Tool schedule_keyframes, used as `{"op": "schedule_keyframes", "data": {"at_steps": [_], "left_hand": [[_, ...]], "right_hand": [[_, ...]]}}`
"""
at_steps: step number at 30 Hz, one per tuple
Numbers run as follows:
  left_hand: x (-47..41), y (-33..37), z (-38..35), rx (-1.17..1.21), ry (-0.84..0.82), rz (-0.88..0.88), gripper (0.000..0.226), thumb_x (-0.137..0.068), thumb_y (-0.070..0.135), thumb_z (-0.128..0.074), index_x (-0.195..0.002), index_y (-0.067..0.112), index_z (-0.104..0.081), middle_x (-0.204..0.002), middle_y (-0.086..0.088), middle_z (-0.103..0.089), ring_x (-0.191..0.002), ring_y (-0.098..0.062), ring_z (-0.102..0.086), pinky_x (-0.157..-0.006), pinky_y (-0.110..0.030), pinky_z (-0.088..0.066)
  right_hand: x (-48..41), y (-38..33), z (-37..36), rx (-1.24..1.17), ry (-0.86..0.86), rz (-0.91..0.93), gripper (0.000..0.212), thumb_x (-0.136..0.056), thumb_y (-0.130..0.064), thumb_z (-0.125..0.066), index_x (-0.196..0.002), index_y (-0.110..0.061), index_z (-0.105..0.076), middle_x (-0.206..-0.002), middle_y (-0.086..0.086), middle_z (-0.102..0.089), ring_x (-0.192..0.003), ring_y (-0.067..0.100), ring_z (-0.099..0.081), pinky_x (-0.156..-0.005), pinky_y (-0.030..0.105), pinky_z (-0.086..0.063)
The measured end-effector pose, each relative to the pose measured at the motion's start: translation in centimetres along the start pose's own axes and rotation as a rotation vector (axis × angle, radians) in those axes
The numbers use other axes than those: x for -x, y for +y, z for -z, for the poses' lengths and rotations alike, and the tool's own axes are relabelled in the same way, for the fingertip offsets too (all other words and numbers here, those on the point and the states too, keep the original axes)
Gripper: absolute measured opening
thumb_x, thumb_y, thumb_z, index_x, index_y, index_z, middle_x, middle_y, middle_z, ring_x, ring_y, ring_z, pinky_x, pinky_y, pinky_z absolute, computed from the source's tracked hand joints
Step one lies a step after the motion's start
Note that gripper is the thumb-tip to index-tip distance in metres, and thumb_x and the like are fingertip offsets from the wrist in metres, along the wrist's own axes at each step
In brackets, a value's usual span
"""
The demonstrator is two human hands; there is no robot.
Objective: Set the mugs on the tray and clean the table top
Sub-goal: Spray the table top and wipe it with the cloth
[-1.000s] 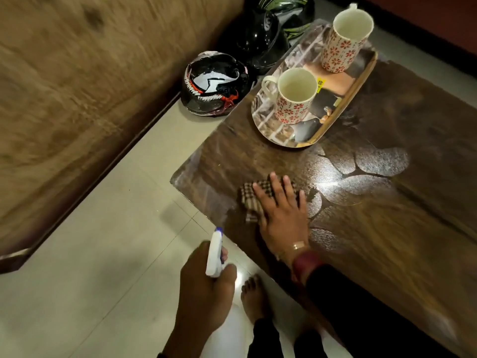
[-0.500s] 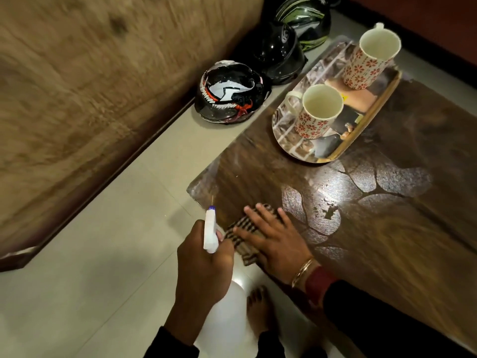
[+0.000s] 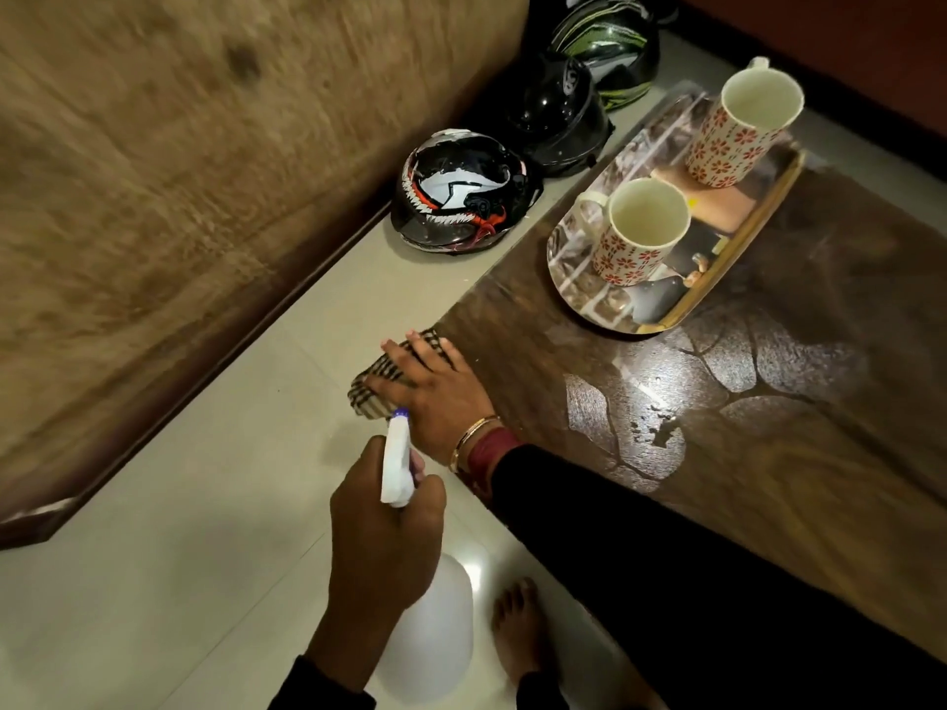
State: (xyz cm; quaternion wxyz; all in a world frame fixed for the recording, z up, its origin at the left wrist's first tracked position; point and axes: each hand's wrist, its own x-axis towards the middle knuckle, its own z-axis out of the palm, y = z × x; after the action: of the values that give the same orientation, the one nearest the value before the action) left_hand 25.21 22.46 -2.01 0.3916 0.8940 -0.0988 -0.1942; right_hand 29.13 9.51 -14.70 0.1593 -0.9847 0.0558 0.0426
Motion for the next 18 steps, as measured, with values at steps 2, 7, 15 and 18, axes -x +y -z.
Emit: {"op": "schedule_keyframes", "data": {"at_steps": [2, 7, 15, 18], "left_hand": [[0.0, 0.4, -0.4, 0.022, -0.008, -0.01, 0.015, -0.073, 0.024, -0.06, -0.079, 0.01, -0.057, -0.067, -0.019, -0.06, -0.057, -0.042, -0.061, -0.054, -0.061, -0.057], [-0.4, 1.1, -1.2, -0.001, -0.057, -0.048, 0.015, -0.072, 0.023, -0.06, -0.082, 0.012, -0.061, -0.069, -0.012, -0.064, -0.058, -0.034, -0.063, -0.06, -0.057, -0.059], [0.4, 1.7, -2.2, 0.096, -0.135, -0.136, 0.015, -0.07, 0.016, -0.063, -0.085, 0.016, -0.063, -0.071, -0.005, -0.064, -0.059, -0.029, -0.062, -0.059, -0.052, -0.06], [0.5, 2.3, -2.7, 0.102, -0.142, -0.194, 0.018, -0.07, 0.018, -0.067, -0.086, 0.024, -0.063, -0.072, 0.0, -0.063, -0.061, -0.026, -0.064, -0.059, -0.033, -0.06]], "right_hand": [[0.0, 1.9, 0.5, 0.029, -0.011, 0.059, 0.06, -0.097, -0.043, -0.053, -0.155, -0.042, -0.036, -0.171, 0.001, -0.016, -0.157, 0.03, -0.01, -0.124, 0.053, -0.007], [-2.7, 6.9, 2.9, -0.04, 0.115, -0.321, 0.06, -0.097, -0.029, -0.048, -0.156, -0.029, -0.038, -0.171, 0.006, -0.016, -0.158, 0.032, -0.01, -0.125, 0.053, -0.001], [4.5, 6.9, 1.4, -0.126, 0.201, -0.556, 0.071, -0.09, -0.022, -0.052, -0.158, -0.024, -0.033, -0.169, 0.007, -0.021, -0.157, 0.031, -0.012, -0.127, 0.05, -0.007], [9.6, 7.3, 0.8, -0.124, 0.196, -0.599, 0.072, -0.089, -0.023, -0.052, -0.158, -0.026, -0.032, -0.169, 0.005, -0.022, -0.158, 0.029, -0.012, -0.127, 0.05, -0.01]]}}
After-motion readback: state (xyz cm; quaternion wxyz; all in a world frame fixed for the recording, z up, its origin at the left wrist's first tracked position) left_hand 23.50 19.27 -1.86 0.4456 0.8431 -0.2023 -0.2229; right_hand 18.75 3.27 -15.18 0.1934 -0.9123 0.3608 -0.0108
